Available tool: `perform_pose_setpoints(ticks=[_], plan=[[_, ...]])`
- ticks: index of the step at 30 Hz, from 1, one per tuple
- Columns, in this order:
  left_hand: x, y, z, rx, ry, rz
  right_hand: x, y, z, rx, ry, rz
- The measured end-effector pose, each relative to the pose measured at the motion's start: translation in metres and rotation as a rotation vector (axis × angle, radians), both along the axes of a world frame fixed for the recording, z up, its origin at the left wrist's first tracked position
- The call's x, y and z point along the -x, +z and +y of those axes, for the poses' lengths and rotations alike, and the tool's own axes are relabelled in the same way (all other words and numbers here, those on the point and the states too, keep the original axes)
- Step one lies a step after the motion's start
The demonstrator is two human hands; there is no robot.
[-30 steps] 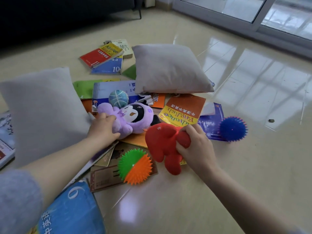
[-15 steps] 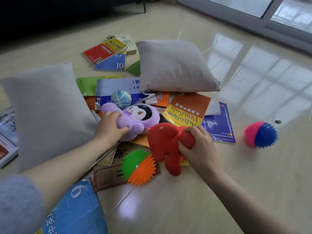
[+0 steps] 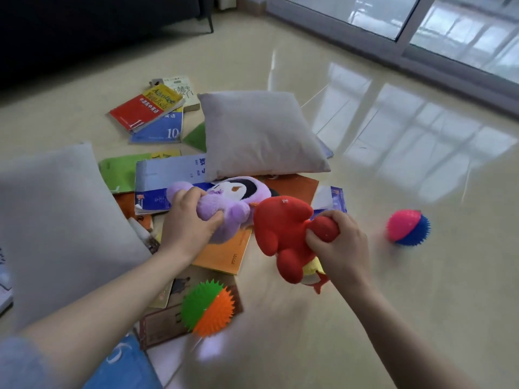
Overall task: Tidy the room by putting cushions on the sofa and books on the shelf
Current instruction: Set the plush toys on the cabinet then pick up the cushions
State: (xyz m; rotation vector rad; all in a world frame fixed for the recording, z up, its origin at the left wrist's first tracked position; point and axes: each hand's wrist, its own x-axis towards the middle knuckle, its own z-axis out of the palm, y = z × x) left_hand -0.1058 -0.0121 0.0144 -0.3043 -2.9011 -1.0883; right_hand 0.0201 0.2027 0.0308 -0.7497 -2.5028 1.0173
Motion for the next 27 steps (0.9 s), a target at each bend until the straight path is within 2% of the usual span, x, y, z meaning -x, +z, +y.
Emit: perform_pose_setpoints(ticks=[9, 15, 25, 27], plan=[[-0.034, 0.152, 0.024, -0.032, 0.007, -0.190, -0.025, 0.161, 0.014, 0.086, -0.127, -0.060], [-0.067, 0.291, 0.031, -0.089, 0.020, -0.273, -0.056, 0.303, 0.016, 0.129, -0.221, -0.092], [-0.113, 0.554, 0.017, -0.139, -0.044, -0.363, -0.128, 0.579, -0.004, 0.224, -0.379, 0.007], [-0.120, 0.589, 0.018, -0.176, -0.054, -0.354, -0.140, 0.611, -0.006, 0.233, -0.387, 0.025]])
